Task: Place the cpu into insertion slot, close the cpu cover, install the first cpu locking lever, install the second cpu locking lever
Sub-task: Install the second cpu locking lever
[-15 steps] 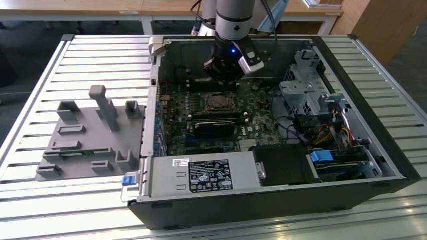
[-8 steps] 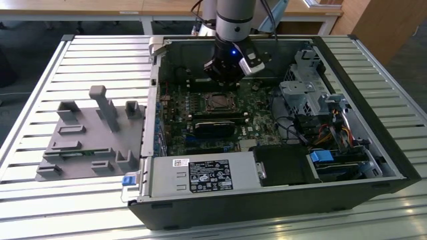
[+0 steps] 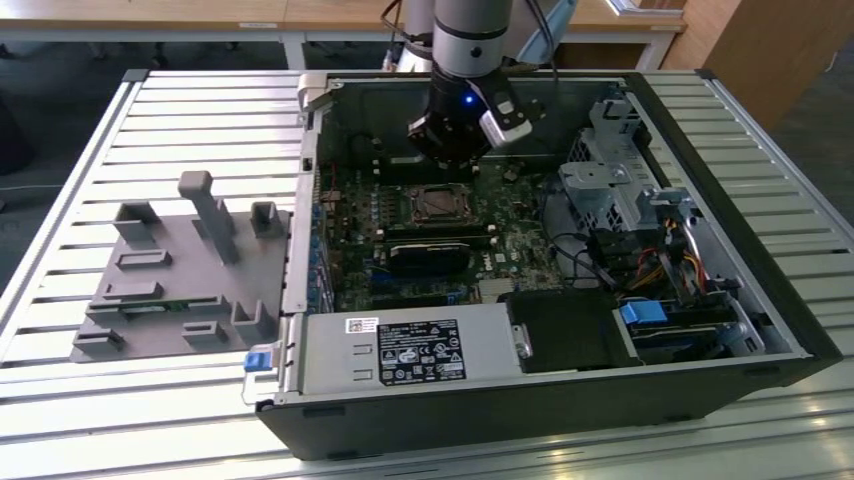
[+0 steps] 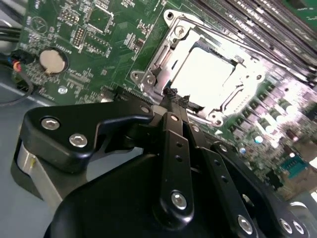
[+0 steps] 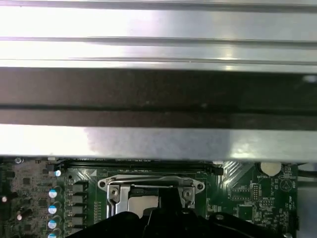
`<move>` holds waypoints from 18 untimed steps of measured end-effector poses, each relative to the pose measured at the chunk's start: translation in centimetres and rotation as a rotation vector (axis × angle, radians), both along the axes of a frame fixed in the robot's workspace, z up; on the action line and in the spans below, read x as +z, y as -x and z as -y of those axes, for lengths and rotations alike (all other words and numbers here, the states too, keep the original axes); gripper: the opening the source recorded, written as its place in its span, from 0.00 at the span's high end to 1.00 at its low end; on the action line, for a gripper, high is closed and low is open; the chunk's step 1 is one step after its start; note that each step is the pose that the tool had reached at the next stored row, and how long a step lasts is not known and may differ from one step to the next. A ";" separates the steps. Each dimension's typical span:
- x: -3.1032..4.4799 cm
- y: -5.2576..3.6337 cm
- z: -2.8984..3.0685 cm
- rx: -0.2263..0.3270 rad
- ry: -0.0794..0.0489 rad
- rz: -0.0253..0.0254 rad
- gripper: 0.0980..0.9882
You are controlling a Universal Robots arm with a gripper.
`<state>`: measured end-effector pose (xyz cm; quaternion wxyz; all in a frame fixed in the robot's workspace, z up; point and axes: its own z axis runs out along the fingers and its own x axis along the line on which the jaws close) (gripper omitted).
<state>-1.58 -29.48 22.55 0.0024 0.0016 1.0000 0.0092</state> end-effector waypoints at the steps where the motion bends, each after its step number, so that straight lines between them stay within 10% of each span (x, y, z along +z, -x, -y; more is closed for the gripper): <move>1: 0.38 0.00 0.00 0.000 0.000 0.0000 0.99; 6: 0.99 0.00 0.23 0.000 0.000 0.0000 0.99; 13: 1.00 0.00 2.20 0.000 0.000 -0.0010 0.99; 18: 0.99 -0.09 3.19 0.000 0.000 -0.0219 0.99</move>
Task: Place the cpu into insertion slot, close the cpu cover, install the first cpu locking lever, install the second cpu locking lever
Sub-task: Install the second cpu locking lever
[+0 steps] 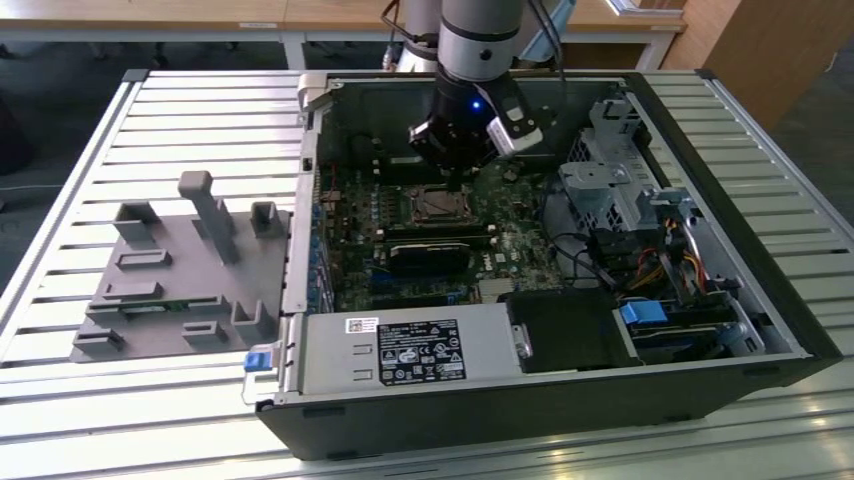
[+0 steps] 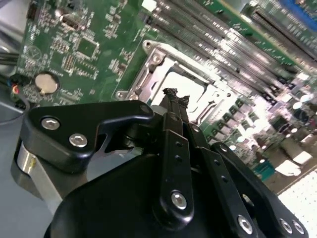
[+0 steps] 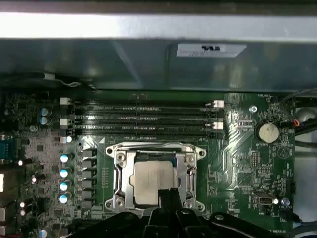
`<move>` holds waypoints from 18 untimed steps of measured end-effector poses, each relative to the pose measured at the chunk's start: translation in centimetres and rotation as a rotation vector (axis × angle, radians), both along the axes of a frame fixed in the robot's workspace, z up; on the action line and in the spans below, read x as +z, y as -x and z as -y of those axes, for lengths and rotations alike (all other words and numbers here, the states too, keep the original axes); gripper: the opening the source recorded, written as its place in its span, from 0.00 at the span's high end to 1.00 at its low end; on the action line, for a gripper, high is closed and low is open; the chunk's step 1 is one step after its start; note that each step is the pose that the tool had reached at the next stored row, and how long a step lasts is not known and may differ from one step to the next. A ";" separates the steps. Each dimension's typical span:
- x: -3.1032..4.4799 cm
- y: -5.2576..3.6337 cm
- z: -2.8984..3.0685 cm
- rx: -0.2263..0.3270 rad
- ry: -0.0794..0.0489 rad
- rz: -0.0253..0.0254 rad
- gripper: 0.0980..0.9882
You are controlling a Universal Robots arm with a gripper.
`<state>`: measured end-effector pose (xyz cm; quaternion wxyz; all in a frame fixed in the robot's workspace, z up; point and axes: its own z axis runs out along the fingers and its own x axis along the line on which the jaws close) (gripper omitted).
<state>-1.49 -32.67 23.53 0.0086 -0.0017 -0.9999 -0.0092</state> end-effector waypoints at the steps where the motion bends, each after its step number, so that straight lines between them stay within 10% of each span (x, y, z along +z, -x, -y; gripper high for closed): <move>1: -0.01 0.00 0.22 0.000 -0.001 -0.0010 0.99; 18: -0.05 0.28 3.32 0.000 -0.033 -0.0013 0.99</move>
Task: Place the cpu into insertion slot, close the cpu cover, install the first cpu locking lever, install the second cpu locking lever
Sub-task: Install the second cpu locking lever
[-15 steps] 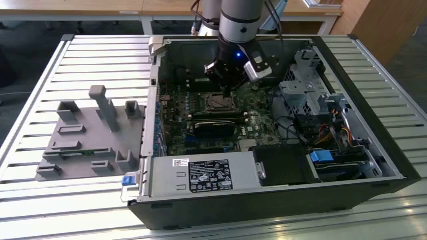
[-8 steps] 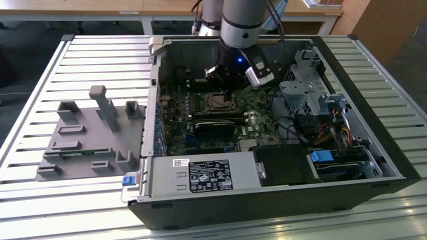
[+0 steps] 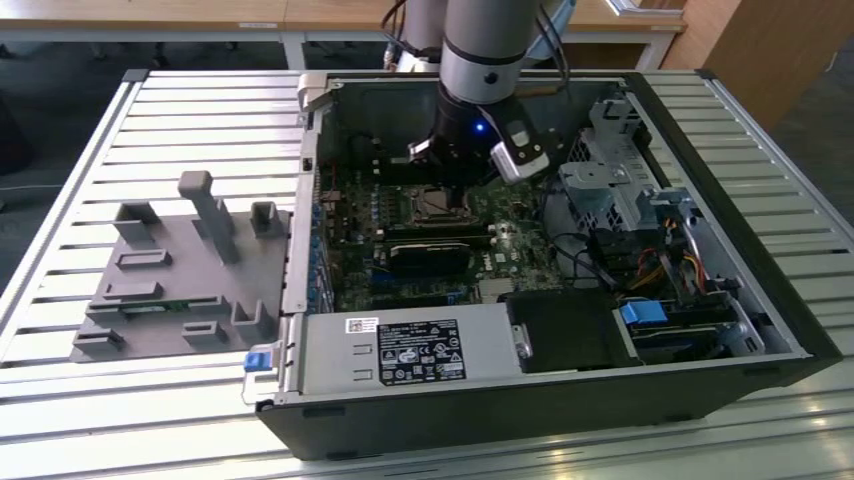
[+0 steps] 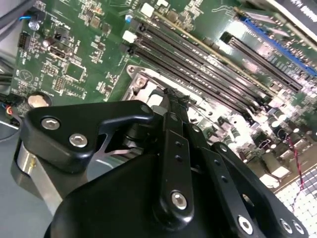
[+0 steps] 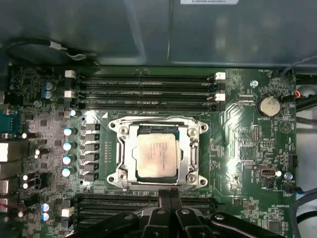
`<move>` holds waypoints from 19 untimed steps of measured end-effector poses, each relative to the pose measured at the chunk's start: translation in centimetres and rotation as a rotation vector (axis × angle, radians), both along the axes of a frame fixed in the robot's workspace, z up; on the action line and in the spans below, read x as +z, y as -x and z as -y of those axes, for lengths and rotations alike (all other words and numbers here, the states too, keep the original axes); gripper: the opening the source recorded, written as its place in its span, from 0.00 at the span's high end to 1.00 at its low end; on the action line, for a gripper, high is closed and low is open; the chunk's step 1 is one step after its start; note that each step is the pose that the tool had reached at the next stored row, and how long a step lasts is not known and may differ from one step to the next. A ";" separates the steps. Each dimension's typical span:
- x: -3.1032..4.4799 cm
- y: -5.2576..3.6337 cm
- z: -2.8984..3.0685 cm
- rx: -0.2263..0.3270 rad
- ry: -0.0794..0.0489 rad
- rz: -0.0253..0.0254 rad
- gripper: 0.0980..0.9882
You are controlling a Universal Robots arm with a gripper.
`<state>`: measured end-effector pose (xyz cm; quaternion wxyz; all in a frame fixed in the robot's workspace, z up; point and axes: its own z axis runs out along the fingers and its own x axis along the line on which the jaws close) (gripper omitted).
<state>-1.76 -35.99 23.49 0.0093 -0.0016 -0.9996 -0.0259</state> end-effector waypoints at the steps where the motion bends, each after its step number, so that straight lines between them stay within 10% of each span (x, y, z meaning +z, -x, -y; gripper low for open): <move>1: 0.00 0.14 0.09 0.000 0.000 0.0000 0.99; 19: -1.40 2.61 0.73 0.000 -0.004 0.0000 0.99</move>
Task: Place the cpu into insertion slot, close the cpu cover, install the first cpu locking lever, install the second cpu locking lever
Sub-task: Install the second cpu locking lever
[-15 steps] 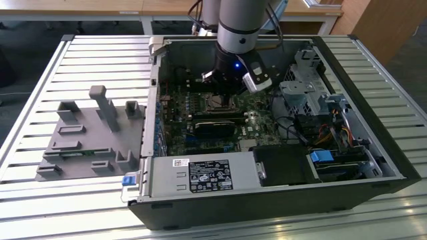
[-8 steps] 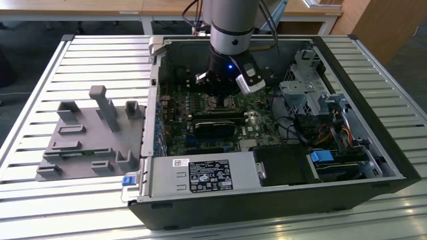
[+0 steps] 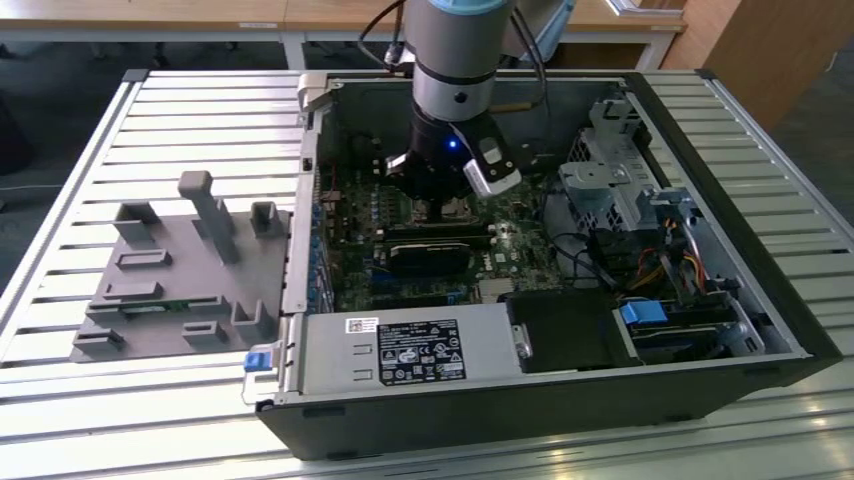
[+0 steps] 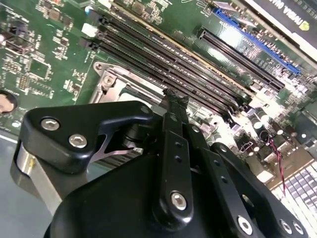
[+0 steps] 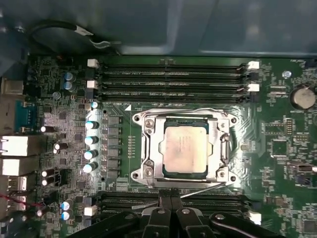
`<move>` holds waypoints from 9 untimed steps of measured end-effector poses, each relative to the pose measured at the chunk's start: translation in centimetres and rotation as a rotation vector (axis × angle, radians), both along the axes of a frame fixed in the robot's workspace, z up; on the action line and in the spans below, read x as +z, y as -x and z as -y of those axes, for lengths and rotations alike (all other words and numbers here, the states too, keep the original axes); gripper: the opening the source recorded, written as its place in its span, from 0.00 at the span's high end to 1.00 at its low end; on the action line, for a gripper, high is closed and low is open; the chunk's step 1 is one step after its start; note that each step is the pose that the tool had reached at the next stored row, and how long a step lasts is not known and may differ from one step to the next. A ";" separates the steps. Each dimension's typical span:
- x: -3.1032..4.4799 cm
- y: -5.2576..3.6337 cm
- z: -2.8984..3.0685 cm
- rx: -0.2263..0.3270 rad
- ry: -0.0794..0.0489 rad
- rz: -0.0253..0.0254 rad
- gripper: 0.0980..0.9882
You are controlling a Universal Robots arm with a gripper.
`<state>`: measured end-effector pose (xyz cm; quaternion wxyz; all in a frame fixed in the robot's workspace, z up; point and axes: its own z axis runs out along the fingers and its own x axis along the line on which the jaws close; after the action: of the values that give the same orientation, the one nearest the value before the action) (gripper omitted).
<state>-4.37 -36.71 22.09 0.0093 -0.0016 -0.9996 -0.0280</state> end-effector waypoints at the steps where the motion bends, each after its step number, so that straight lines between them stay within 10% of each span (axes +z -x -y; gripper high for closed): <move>1: -0.12 0.06 0.00 0.000 0.000 0.0000 0.99; 9: -0.27 0.47 0.75 0.000 -0.032 0.0000 0.99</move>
<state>-4.84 -37.47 21.82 0.0093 -0.0014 -0.9990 -0.0441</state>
